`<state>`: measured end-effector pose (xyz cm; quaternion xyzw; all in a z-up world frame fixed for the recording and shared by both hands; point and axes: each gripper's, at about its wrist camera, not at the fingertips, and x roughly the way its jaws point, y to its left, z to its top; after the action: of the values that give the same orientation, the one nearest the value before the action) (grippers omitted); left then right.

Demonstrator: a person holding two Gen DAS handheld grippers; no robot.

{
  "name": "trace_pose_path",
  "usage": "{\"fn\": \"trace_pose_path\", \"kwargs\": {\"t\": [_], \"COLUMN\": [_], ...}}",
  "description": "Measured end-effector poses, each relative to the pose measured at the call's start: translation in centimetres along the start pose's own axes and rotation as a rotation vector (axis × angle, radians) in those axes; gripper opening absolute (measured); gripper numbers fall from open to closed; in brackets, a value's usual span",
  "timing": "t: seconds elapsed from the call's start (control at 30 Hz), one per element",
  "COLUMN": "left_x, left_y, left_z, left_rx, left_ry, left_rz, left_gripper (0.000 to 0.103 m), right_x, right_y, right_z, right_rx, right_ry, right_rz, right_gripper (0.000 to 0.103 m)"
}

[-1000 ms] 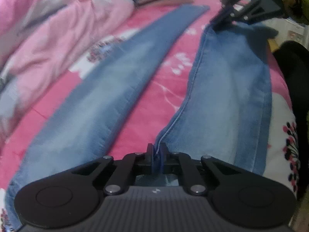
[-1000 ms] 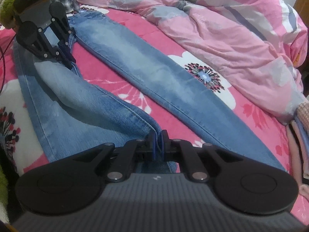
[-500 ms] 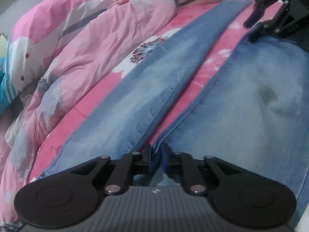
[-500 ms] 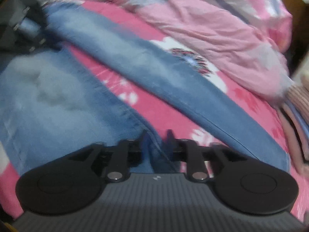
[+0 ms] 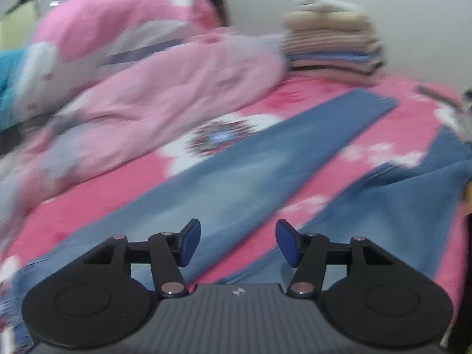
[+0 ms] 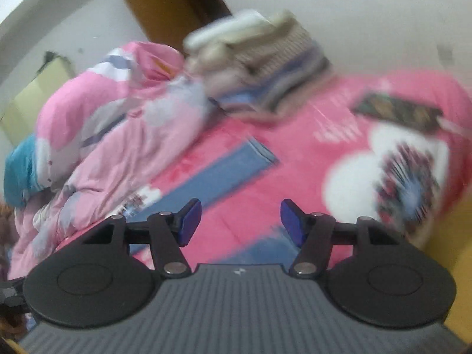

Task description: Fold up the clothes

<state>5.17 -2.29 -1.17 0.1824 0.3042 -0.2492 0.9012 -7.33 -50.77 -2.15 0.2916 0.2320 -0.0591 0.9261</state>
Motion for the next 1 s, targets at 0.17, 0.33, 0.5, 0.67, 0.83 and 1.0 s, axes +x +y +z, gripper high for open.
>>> {"fn": "trace_pose_path", "kwargs": {"t": [0.17,0.33,0.5,0.67,0.83,1.0], "left_x": [2.5,5.1,6.6,7.0,7.4,8.9], "left_y": [-6.5,-10.4,-11.5,-11.4,-12.3,-13.3], "left_z": [1.8,1.6,1.7,2.3,3.5,3.4], "left_rx": [0.048,0.075,0.09,0.057,0.095,0.123], "left_ry": [0.008,0.041,0.046,0.04,-0.009,-0.011], "left_rz": [-0.13,-0.154,-0.129,-0.113,-0.041,-0.016], "left_gripper": [0.059,0.058,0.058,0.058,0.058,0.059], "right_x": [3.3,5.9,7.5,5.6,5.2,9.0], "right_y": [-1.4,-1.0,-1.0,0.1,0.7,0.0], "right_z": [-1.0,-1.7,-2.0,0.0,3.3,2.7], "right_rx": [-0.158,-0.342,-0.426,-0.429,-0.437,-0.468], "right_ry": [0.084,0.148,0.173,0.039,-0.088,-0.038], "right_rz": [-0.048,-0.031,-0.005,0.029,0.033,-0.013], "right_gripper": [0.059,0.037,0.008,0.005,0.005,0.005]}}
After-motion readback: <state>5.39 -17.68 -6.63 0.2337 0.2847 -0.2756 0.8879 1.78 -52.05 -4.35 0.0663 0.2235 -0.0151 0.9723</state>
